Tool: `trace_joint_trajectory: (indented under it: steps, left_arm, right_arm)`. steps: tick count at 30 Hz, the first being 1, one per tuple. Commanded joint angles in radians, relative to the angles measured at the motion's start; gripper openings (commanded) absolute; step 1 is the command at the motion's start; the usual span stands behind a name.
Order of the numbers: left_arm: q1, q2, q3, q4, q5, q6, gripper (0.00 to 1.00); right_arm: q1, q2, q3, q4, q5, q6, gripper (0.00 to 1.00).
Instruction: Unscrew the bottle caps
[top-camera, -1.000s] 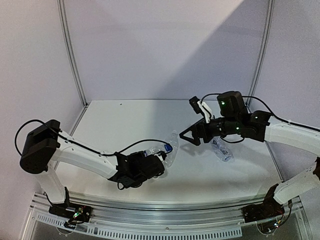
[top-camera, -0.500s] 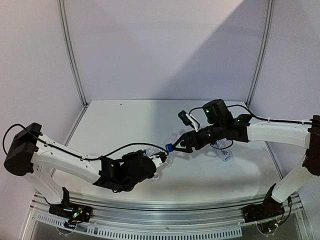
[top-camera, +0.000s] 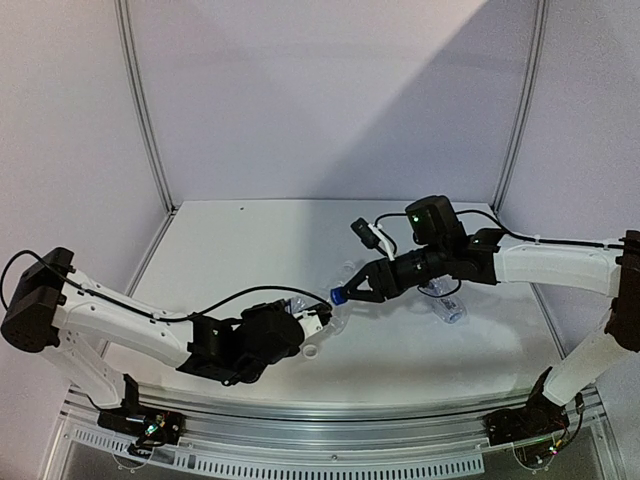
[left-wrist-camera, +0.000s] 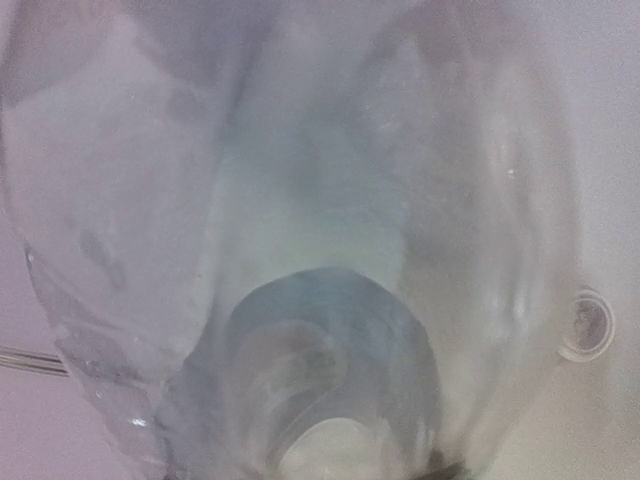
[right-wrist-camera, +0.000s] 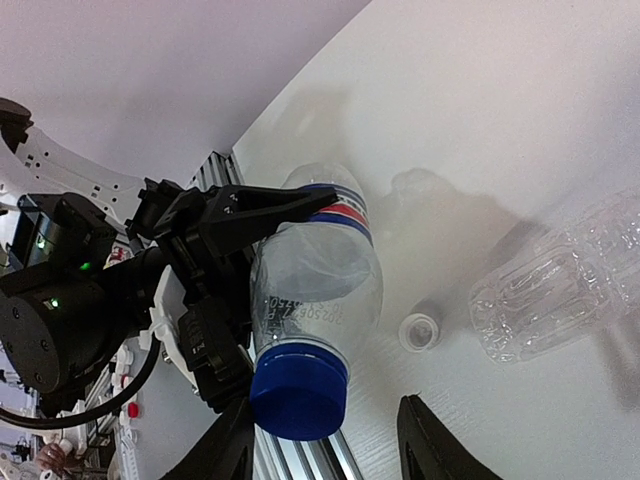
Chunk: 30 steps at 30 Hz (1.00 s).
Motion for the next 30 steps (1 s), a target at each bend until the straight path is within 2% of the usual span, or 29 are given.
trace_joint_trajectory:
  steps: [1, 5, 12, 16, 20, 30]
  left_arm:
    - [-0.027, -0.028, 0.001, 0.086, 0.026, 0.001, 0.00]
    - [-0.027, -0.020, 0.004, 0.084, 0.022, 0.003, 0.00]
    - [-0.027, -0.022, 0.001, 0.084, 0.019, 0.003, 0.00]
    - [-0.027, -0.022, 0.000, 0.087, 0.020, 0.002, 0.00]
    - [-0.027, -0.018, -0.001, 0.089, 0.019, 0.005, 0.00]
    - [-0.027, -0.010, -0.001, 0.088, 0.020, 0.007, 0.00]
  right_arm:
    - [0.004, 0.039, 0.020, 0.002, -0.032, 0.008, 0.48]
    - [0.005, 0.058, 0.026, 0.003, -0.060, 0.013, 0.43]
    - [0.004, 0.065, 0.025, 0.004, -0.096, 0.014, 0.43]
    - [0.004, 0.063, 0.023, 0.003, -0.103, 0.021, 0.50]
    - [0.006, 0.072, 0.023, 0.012, -0.109, 0.031, 0.51]
    - [0.005, 0.061, 0.030, -0.025, -0.086, 0.007, 0.44]
